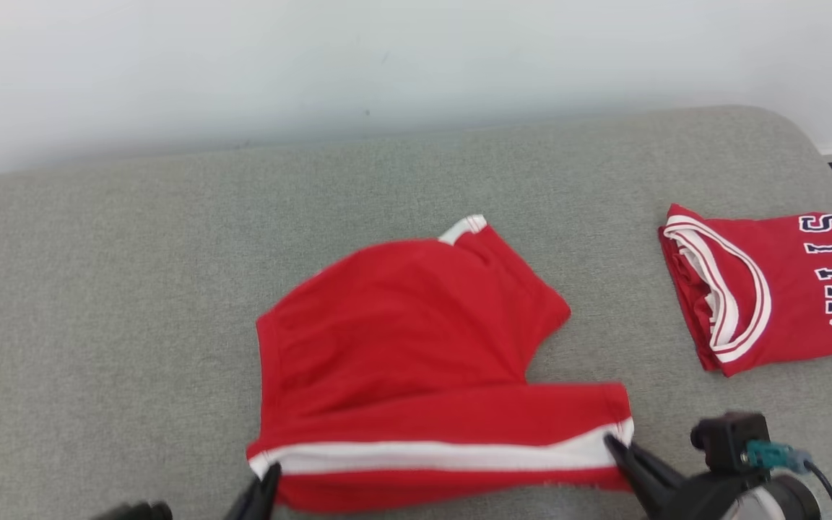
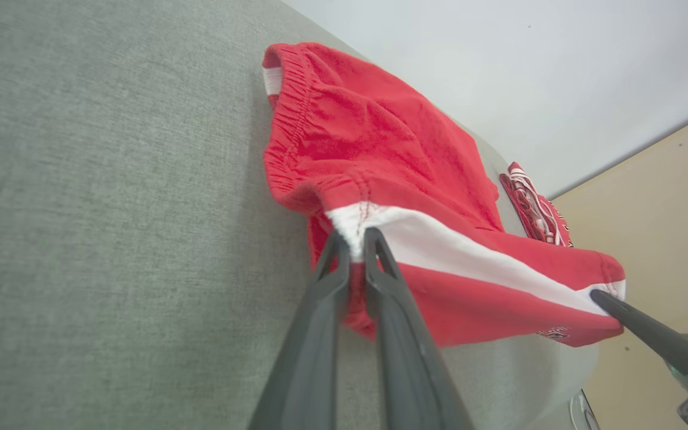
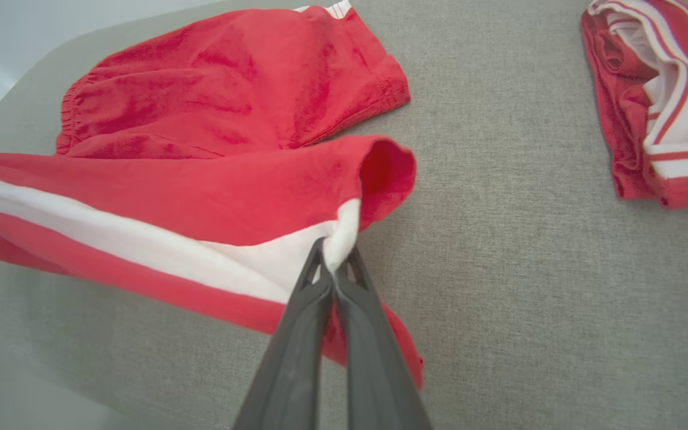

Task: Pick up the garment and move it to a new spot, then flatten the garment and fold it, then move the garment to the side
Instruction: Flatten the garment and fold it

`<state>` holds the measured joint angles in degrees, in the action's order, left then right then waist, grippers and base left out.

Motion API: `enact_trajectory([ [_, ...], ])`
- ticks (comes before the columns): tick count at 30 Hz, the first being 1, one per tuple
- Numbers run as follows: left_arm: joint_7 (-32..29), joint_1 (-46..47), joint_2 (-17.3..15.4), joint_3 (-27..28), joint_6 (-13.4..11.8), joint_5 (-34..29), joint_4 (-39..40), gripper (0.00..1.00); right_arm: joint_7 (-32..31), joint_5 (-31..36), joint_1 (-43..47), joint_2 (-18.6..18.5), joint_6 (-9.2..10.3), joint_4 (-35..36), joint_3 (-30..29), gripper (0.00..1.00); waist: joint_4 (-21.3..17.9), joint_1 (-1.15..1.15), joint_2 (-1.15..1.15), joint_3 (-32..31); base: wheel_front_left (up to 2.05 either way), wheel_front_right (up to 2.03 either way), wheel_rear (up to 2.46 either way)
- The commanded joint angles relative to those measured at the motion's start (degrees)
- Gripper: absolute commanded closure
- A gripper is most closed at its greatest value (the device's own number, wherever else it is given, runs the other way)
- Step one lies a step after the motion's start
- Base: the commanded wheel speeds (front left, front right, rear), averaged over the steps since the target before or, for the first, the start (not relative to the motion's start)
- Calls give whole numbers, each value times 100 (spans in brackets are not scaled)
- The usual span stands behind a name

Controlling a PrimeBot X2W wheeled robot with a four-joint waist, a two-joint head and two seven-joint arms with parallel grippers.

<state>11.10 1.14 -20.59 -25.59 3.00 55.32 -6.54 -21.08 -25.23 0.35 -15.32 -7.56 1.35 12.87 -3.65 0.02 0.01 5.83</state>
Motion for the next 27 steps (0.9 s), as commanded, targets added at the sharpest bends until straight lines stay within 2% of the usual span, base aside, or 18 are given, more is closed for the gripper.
enact_trajectory([
  [1, -54, -255, -76, -42, -109, -65, 177, 100, -258, 88, 287, 58, 17, 283, -150, 100, -41, -2, -1, -55, 0, 0, 0],
  [6, -81, -605, -89, -42, -330, -5, 595, 100, -666, 327, 642, 143, 17, 898, -435, 100, -2, -2, -1, -64, 0, 0, 0],
  [11, -57, -355, 34, -24, -426, -49, 758, 100, -515, 433, 153, -64, 17, 888, -268, 100, 105, -2, -1, -48, 0, 0, 0],
  [17, -154, 108, 158, -25, -500, -91, 653, 100, -272, 249, -803, -347, 17, 250, 98, 100, 260, -2, -1, 50, 0, 0, 0],
  [23, -288, 837, 324, -49, -650, -220, 220, 100, -10, -89, -2215, -550, 17, -912, 573, 100, 479, -2, -1, 345, 0, 0, 0],
  [27, -236, 1326, 514, -21, -701, -285, -163, 100, 309, -204, -3012, -543, 17, -1719, 862, 100, 650, -2, -1, 587, 0, 0, 0],
])
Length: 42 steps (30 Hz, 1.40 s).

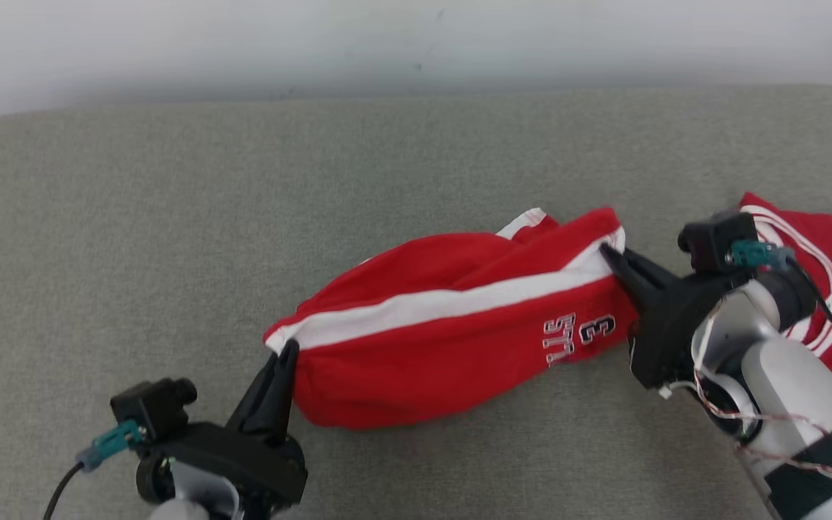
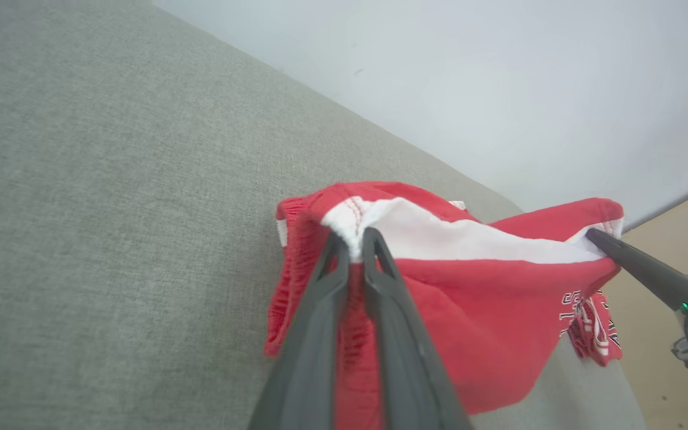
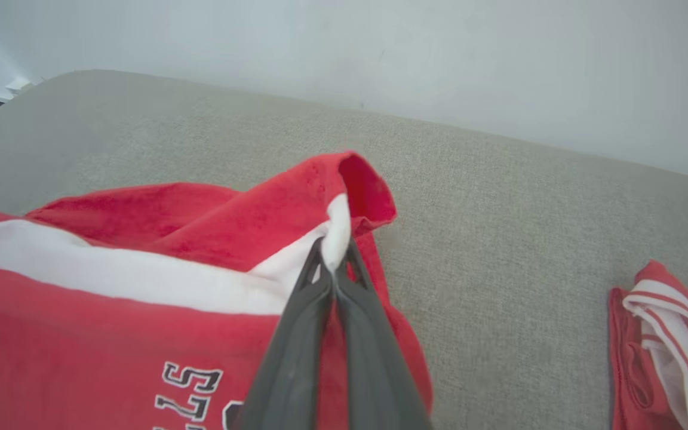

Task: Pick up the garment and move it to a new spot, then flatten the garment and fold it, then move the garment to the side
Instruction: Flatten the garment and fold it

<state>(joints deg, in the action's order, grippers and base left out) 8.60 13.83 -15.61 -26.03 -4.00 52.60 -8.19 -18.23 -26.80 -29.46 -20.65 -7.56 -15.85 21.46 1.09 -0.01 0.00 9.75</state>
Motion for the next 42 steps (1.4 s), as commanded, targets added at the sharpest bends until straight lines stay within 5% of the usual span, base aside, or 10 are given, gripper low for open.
enact_trajectory([
  [1, 65, 166, 72, 27, -1, -25, -80, 100, 130, -55, -212, -26, 17, -161, 81, 100, 225, 1, 0, 261, 0, 0, 0],
  [14, 369, 912, 526, 55, -2, -144, -1059, 100, 839, -326, -1424, 34, 17, -2094, 748, 100, 504, 1, 0, 726, 0, 0, 0],
  [15, 343, 932, 544, 29, 18, -136, -1117, 81, 813, -356, -1474, 58, 17, -2228, 781, 100, 510, 1, 0, 725, 0, 0, 0],
  [16, 340, 952, 561, 13, 32, -140, -1164, 13, 780, -389, -1512, 75, 17, -2346, 805, 84, 513, 1, 0, 720, 0, 0, 0],
  [17, 345, 970, 579, 0, 30, -145, -1212, 0, 749, -430, -1543, 92, 17, -2464, 811, 45, 513, 1, 0, 711, 0, 0, 0],
  [18, 355, 982, 597, -12, 39, -149, -1252, 0, 769, -442, -1565, 108, 17, -2550, 818, 0, 511, 1, 0, 694, 0, 0, 0],
  [31, 649, 562, 251, 91, -56, -930, -1211, 0, 486, -934, -1441, 87, 17, -2897, 974, 0, 333, 1, 0, -67, 0, 0, 0],
  [38, 656, -156, 348, 1083, -326, -2074, -377, 0, 333, -1426, -1202, 128, 18, -2807, 888, 0, 280, 1, 0, -356, 0, 0, 0],
  [42, 656, -640, 589, 1690, -220, -2979, 187, 0, 292, -1527, -1143, 103, 18, -2886, 910, 0, 320, 1, 0, -402, 0, 0, 0],
])
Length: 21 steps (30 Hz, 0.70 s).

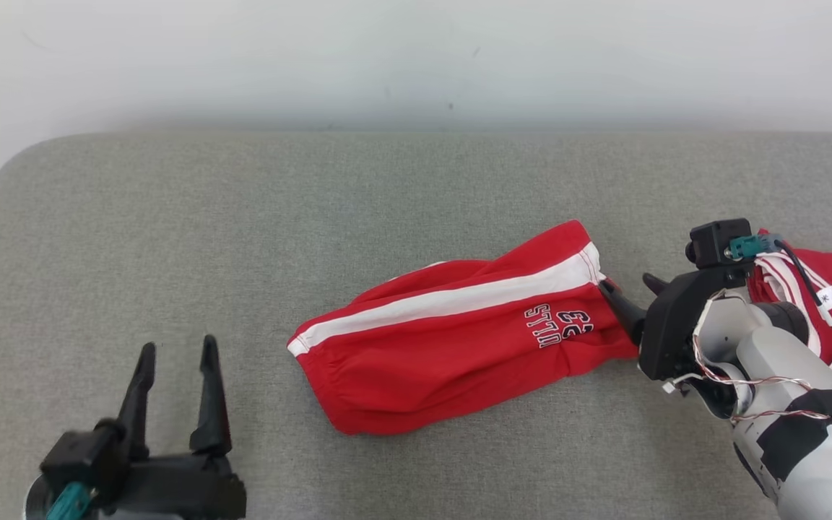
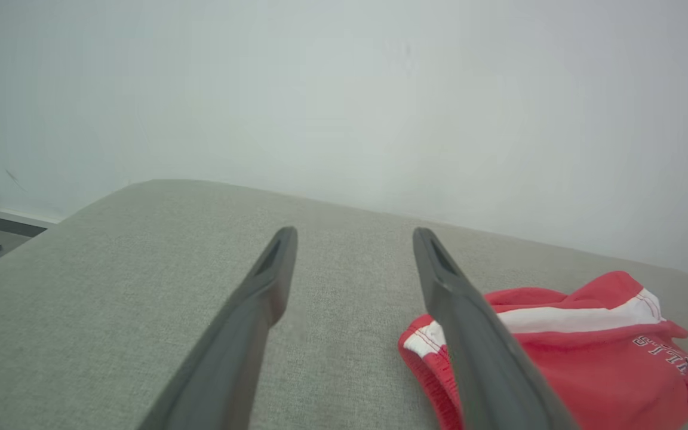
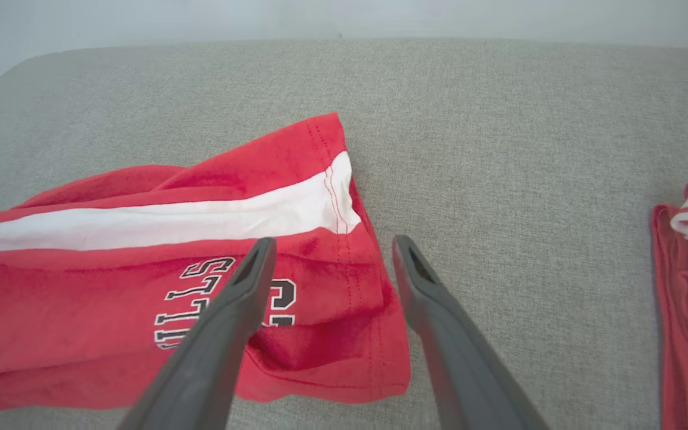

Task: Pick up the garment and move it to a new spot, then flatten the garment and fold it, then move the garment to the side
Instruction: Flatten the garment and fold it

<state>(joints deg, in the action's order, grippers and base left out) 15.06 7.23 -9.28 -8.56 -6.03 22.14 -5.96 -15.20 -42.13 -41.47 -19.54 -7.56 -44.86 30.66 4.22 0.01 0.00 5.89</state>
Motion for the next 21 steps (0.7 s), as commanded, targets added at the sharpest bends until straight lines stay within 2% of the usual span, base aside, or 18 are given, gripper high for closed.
enact_trajectory([
  [1, 9, -104, 44, 81, 28, -106, 45, 0, -13, 55, 46, -41, 18, -28, 23, 0, 29, -1, 0, -10, 0, 0, 0],
  [6, 10, -531, 424, 545, 322, -591, 237, 0, 62, 27, -96, -30, 18, -330, 2, 0, 167, -1, 0, 79, 0, 0, 0],
  [11, 10, -642, 582, 804, 673, -763, 185, 0, 39, 15, -341, -21, 18, -707, -70, 0, 351, -1, 0, 256, 0, 0, 0],
  [14, 10, -628, 613, 886, 801, -789, 174, 0, -18, 88, -519, -22, 18, -981, -120, 0, 453, -1, 0, 377, 0, 0, 0],
  [18, 11, -598, 638, 871, 883, -794, 239, 0, -189, 47, -725, 41, 17, -1384, -197, 0, 609, -1, 0, 543, 0, 0, 0],
  [21, 11, -600, 638, 817, 818, -693, 312, 0, -237, 20, -759, 82, 18, -1530, -194, 0, 685, -1, 0, 614, 0, 0, 0],
])
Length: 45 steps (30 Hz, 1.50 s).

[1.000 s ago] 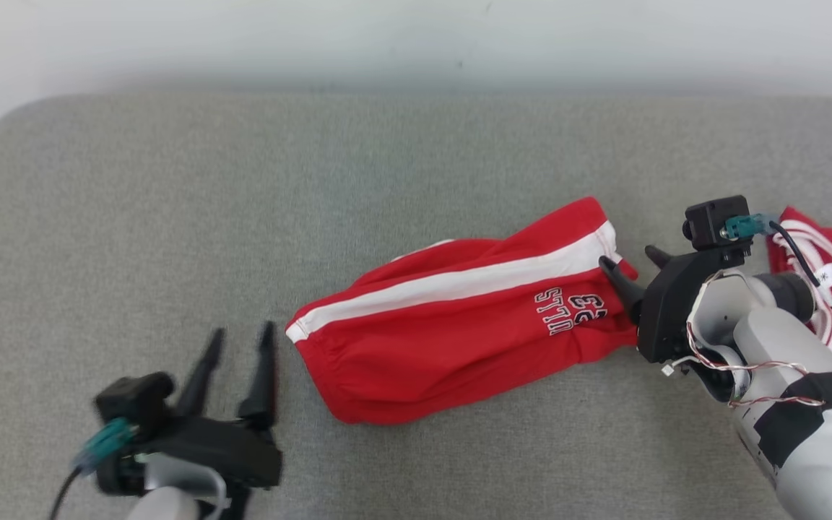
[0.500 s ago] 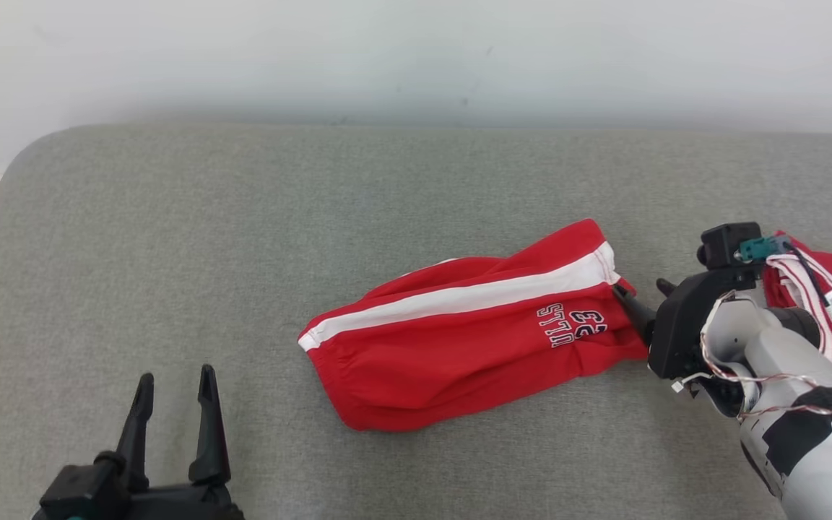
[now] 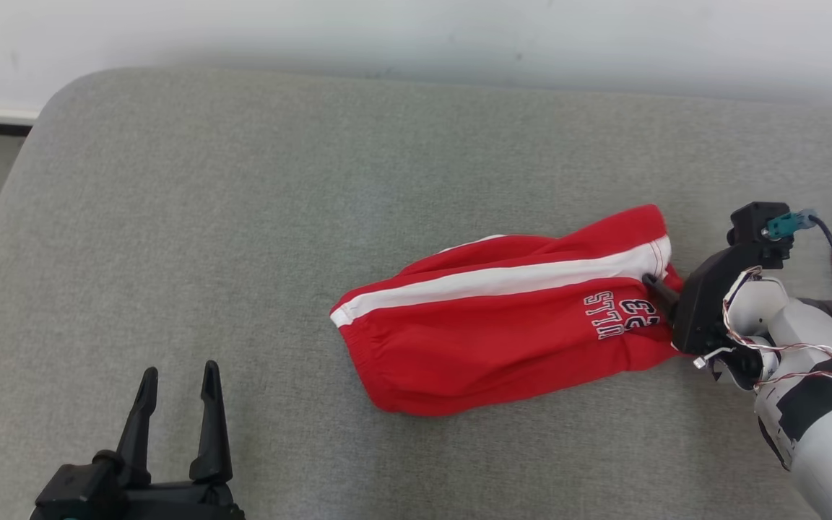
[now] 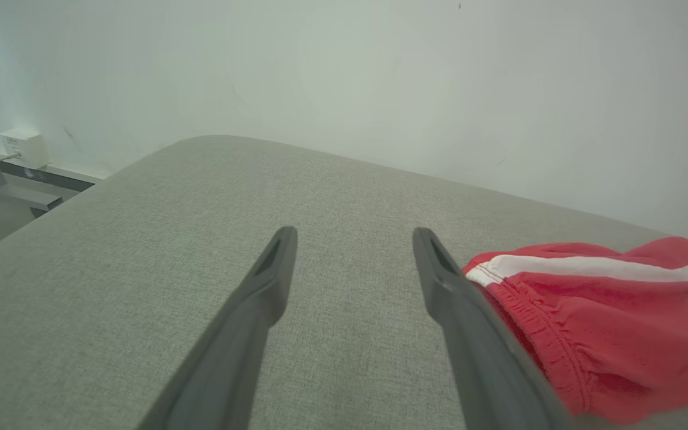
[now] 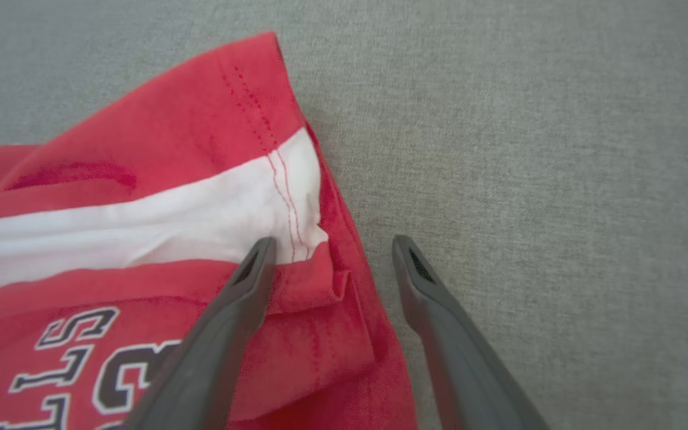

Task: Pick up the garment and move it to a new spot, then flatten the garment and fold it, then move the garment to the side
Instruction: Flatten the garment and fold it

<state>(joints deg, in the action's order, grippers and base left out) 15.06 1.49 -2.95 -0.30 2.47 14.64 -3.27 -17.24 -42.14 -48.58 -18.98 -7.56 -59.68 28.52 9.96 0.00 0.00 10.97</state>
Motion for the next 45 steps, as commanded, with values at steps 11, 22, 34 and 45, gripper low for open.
enact_trajectory([
  [11, 11, -70, 7, -122, -51, 46, 160, 0, -252, -27, 287, 325, -4, -394, 254, 99, 170, 0, 0, 130, 0, 0, 0],
  [22, 11, -162, 7, -106, -7, -82, 217, 0, 484, 9, 260, 237, 22, -568, 48, 100, -162, 0, 0, -18, 0, 0, 0],
  [34, 11, -351, 5, 30, -38, -69, 207, 0, 1358, 301, 81, 108, 18, -711, -217, 100, -781, 0, 0, -359, 0, 0, 0],
  [45, 11, -527, 6, 4, -75, -33, 171, 0, 1891, 814, -49, -108, 18, -1030, -432, 100, -983, 0, 0, -663, 0, 0, 0],
])
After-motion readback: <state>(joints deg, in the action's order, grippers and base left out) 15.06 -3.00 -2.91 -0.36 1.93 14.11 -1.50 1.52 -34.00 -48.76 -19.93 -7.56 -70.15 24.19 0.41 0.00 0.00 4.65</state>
